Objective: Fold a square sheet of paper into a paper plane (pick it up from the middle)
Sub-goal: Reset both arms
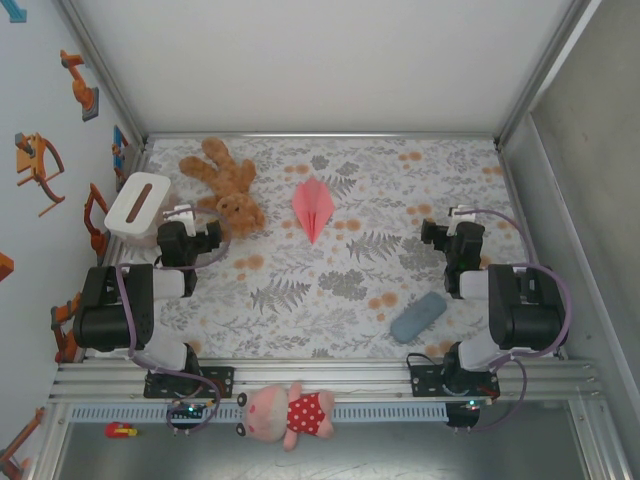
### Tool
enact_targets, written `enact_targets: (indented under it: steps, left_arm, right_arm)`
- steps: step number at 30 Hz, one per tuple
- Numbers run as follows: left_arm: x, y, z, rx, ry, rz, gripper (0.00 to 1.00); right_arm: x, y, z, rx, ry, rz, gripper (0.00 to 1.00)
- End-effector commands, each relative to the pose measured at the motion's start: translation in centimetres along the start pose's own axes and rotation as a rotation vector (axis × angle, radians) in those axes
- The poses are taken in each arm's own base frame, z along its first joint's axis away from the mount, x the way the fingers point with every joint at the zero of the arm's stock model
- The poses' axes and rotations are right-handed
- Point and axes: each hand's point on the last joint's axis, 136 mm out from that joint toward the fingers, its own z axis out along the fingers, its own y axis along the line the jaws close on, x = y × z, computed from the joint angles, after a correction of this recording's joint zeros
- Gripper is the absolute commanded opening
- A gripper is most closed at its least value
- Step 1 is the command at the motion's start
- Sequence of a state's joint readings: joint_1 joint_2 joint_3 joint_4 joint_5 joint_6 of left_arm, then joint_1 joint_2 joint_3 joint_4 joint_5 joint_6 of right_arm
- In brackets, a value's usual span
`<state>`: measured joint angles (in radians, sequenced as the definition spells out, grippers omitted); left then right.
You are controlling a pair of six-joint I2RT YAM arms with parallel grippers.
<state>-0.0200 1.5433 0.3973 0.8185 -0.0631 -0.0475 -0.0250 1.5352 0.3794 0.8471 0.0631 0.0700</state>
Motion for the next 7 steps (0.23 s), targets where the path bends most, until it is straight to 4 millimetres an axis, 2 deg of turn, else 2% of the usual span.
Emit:
enact_targets:
  steps: [1, 6, 7]
  left_arm:
    - [-1.03, -0.2, 0.29, 0.003, -0.021, 0.01, 0.96]
    - [-1.01, -0.17, 0.26, 0.004, -0.02, 0.009, 0.96]
    - [-0.97, -0.15, 0.25, 0.003, -0.02, 0.009, 0.96]
  right_arm:
    - [-0.7, -0.2, 0.23, 0.0, -0.022, 0.007, 0.99]
    - [-0.63, -0.2, 0.09, -0.002, -0.024, 0.005, 0.99]
    - [-0.65, 0.35, -0.14, -0.038, -0.036, -0.006, 0.99]
